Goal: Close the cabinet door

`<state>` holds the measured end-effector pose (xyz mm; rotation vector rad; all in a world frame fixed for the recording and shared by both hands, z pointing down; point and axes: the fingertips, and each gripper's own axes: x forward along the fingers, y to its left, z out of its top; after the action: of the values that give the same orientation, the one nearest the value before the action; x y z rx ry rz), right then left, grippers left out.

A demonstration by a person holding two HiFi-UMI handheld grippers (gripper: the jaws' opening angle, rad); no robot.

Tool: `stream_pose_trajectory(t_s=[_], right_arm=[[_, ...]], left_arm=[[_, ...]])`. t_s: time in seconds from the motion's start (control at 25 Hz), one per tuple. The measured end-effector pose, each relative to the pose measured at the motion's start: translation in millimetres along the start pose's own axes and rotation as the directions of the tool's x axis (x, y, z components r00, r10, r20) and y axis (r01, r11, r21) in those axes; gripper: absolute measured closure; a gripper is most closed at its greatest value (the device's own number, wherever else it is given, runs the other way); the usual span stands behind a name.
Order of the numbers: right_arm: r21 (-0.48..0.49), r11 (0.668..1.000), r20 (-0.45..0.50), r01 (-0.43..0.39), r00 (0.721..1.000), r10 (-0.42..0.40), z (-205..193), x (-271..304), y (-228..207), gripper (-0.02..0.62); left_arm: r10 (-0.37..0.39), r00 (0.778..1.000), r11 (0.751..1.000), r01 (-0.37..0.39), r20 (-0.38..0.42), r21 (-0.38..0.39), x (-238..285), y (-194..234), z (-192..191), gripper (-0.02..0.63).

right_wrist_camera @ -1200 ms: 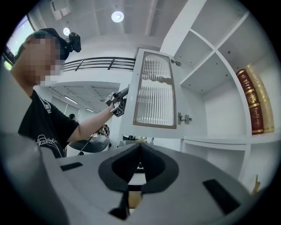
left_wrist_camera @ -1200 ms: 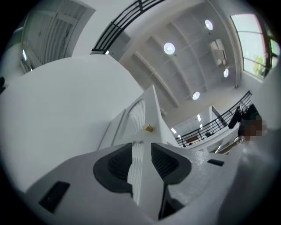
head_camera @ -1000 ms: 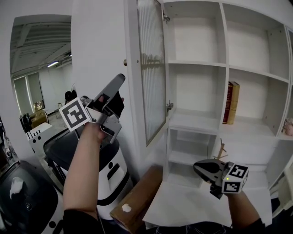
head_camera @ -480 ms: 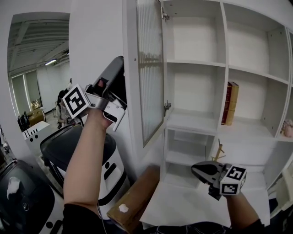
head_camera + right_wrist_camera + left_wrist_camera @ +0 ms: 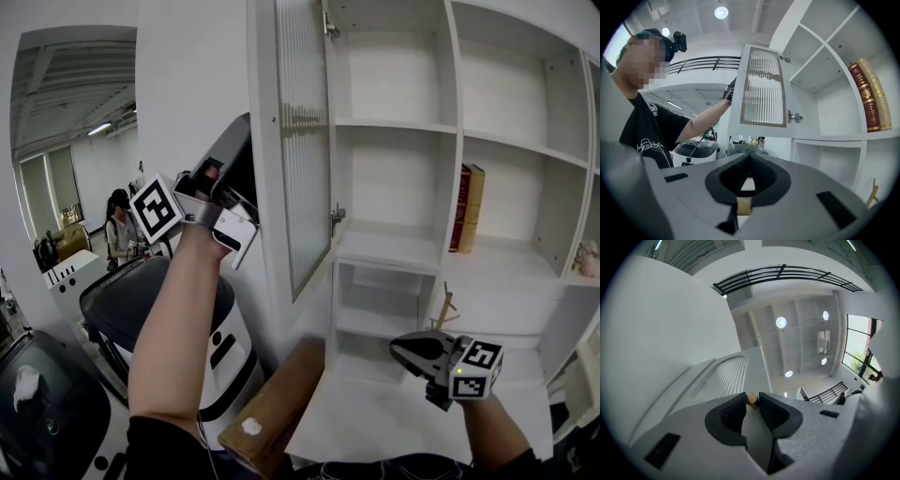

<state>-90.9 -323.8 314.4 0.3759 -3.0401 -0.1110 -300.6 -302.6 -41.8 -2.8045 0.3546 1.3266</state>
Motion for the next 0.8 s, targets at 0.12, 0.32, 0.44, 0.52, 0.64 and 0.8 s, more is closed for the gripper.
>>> stream_pose_trajectory(t_s=[0.12,0.32,0.44,0.52,0.64,0.8], right_arm=[[0.007,1.000,-0.004,0.000,1.000,0.000,-4,0,0,0.592],[0.016,1.000,-0.005,0.003,1.000,-0.003,-9,-4,-1,0.591],[0.026,1.000,-0.002,0.008,1.000,-0.008,-10,-8,-1,0.591],[0.031,0.999,0.002,0.013,1.000,-0.013,-9,-10,3,0.591],[0.037,0.999,0.000,0.031,1.000,-0.031,-8,-13,9,0.592],[0.058,0.996,0.004,0.066,0.998,-0.066,-10,-23,17,0.592]], left_arm=[[-0.004,1.000,1.000,0.004,-0.008,0.010,1,0,-2,0.518],[-0.011,1.000,0.999,0.012,-0.022,0.034,8,-3,-11,0.520],[-0.008,0.999,0.998,0.011,-0.045,0.062,15,-6,-22,0.523],[-0.009,0.998,0.996,0.014,-0.055,0.085,20,-10,-26,0.523],[-0.015,0.998,0.994,0.021,-0.054,0.110,24,-16,-28,0.525],[0.001,0.999,0.990,0.006,-0.047,0.142,28,-19,-33,0.525]])
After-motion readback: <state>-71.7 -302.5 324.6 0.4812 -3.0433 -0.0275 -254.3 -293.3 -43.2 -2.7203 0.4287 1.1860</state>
